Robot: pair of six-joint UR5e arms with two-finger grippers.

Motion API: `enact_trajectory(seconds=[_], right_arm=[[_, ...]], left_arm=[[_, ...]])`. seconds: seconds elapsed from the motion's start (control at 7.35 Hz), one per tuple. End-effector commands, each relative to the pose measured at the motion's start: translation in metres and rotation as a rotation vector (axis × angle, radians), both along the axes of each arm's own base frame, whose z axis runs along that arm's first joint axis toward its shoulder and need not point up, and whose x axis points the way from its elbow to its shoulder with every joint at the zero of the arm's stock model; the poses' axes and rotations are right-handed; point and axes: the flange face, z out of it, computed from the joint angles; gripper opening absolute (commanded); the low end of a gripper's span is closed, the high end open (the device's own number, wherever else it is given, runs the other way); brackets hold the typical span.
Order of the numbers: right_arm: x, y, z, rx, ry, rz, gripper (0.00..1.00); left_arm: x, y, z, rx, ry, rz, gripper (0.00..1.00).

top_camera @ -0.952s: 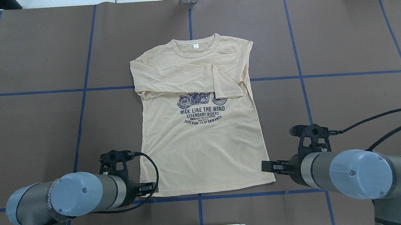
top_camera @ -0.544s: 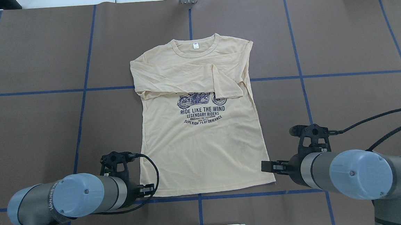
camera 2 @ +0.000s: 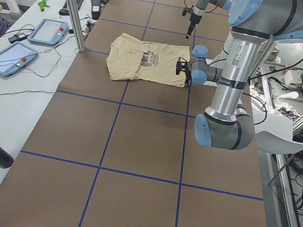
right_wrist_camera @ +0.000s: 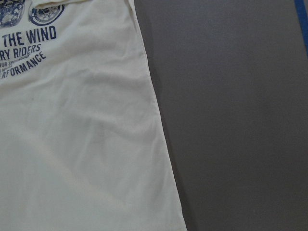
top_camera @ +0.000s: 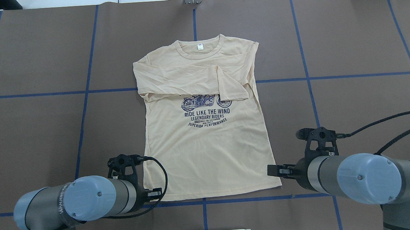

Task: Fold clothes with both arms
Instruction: 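Grasp the hem corners with both grippers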

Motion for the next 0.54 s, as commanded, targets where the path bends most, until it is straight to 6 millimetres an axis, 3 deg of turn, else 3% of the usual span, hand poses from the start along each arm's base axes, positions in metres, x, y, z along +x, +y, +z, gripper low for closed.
enact_trajectory(seconds=[0.0, 0.41], right_arm=[[-0.0004, 0.0002, 0.0006, 0.000, 0.001, -0.001, 1.00], [-0.0008, 0.0008, 0.0006, 0.000, 0.001, -0.002, 1.00]], left_arm=[[0.0020, 0.0022, 0.0014, -0.001, -0.014, 0.005, 0.38], [0.0018, 0.0020, 0.0054, -0.006, -0.049, 0.004, 0.36]])
